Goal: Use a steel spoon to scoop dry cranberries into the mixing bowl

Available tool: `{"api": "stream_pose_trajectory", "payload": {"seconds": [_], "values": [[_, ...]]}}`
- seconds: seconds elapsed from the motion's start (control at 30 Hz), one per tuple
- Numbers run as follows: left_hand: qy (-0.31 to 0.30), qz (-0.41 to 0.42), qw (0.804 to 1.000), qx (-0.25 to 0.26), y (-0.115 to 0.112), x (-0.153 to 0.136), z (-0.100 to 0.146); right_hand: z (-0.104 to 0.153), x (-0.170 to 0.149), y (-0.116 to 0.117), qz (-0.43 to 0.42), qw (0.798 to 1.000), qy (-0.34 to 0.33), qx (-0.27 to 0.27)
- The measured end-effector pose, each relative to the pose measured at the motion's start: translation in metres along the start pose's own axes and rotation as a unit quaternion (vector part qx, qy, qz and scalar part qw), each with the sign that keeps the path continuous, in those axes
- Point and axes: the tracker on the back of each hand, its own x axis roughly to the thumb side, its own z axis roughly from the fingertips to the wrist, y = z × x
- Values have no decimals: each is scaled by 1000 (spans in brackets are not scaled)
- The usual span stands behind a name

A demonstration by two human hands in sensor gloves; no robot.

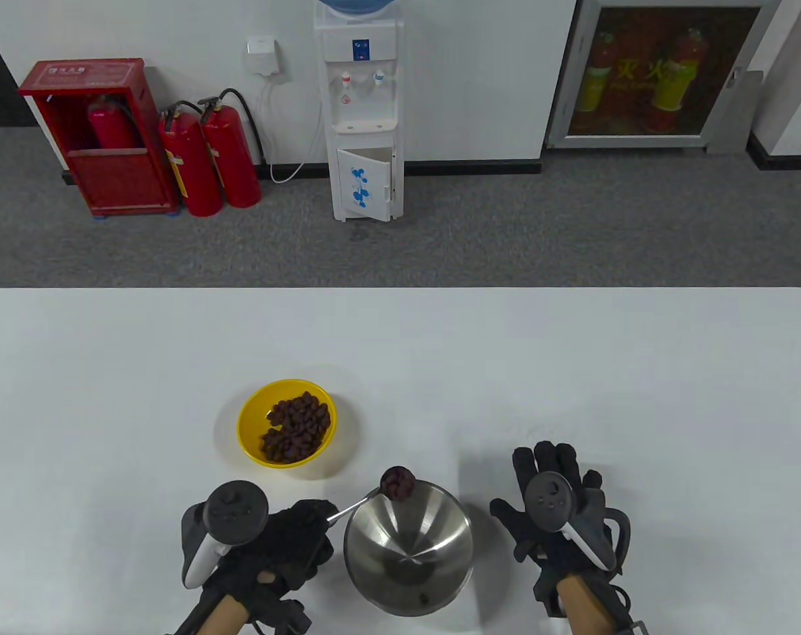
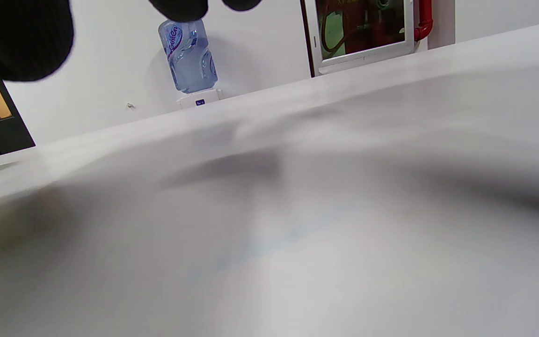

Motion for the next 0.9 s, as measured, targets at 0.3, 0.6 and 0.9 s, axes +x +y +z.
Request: {"api": "stream_pose_trajectory", "payload": {"seconds": [0.3, 0.6, 0.9], "values": [[-103, -221, 961, 130, -2, 33, 15, 0, -1, 0, -1, 1000, 3, 1], [-128, -270, 931, 208, 2, 34, 20, -1, -1, 1, -2, 1000, 3, 5], [-56, -228, 950, 207, 14, 16, 4, -1, -1, 1, -7, 1000, 3, 6]]}}
